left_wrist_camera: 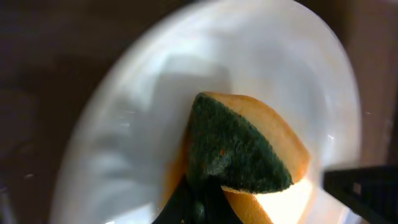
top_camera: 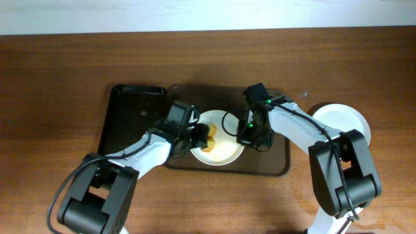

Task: Clean dirty plates on tray and stack at the side
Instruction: 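Scrub the last plate with the sponge in the left gripper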

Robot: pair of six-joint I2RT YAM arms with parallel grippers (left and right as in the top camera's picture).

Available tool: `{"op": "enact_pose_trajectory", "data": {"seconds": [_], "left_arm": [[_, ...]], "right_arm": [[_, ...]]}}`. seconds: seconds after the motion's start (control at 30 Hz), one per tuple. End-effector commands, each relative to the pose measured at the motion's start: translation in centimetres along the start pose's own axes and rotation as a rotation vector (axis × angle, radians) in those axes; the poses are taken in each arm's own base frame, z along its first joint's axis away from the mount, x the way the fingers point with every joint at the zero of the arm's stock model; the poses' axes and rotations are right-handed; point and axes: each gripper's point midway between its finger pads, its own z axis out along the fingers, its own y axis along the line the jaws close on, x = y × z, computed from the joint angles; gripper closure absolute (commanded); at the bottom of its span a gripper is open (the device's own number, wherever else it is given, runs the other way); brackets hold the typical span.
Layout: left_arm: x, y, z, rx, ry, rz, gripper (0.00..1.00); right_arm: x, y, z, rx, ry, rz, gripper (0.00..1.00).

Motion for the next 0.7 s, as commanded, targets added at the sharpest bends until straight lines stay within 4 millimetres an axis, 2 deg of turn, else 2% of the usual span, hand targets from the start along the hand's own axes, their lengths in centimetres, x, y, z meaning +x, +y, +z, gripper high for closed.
{"op": "enact_pose_trajectory", "data": {"seconds": [0.0,0.07,0.1,0.2,0.27,0.33,0.43,0.53,0.6,0.63,0.67], "left_arm": [[-1.5,3.3,-1.9,-0.158,-0.065,0.039,1.00],[-2.6,3.3,-3.1,-0.191,-0.116,0.076,1.00],[-4.1,2.8,-4.4,-0.203,-0.175,0.109,1.00],[-6.8,0.2,-7.6,-0.160,-0.279,0.150,1.00],[-7.4,-1.0,-9.9,-0.141,-0.313,0.155,1.00],[-6.8,-1.2,-11.8,-0.141,-0.313,0.155,1.00],[-5.6,0.2,-12.9,-0.208,-0.283,0.138,1.00],[-5.6,3.1,-14.3,-0.312,-0.287,0.092,1.00],[-6.0,5.9,-15.5,-0.394,-0.298,0.037,1.00],[-5.9,6.9,-15.8,-0.413,-0.288,0.014,1.00],[-5.6,8.1,-16.0,-0.443,-0.274,-0.012,1.00]], "right_arm": [[0.3,-1.3,0.1,0.063,-0.008,0.009,0.96],[0.3,-1.3,0.1,0.064,-0.007,0.010,0.96],[0.3,-1.3,0.1,0.065,-0.005,0.010,0.96],[0.5,-1.4,0.1,0.068,0.000,0.011,0.96],[0.5,-1.4,0.1,0.069,0.002,0.012,0.96],[0.5,-1.4,0.1,0.069,0.002,0.012,0.96],[0.5,-1.4,0.1,0.070,0.002,0.011,0.96],[0.4,-1.5,0.1,0.076,-0.004,0.008,0.96],[0.1,-1.4,0.1,0.071,-0.018,0.005,0.89],[-0.1,-1.3,0.1,0.067,-0.024,0.003,0.81],[-0.3,-1.2,0.2,0.062,-0.032,0.001,0.67]]}}
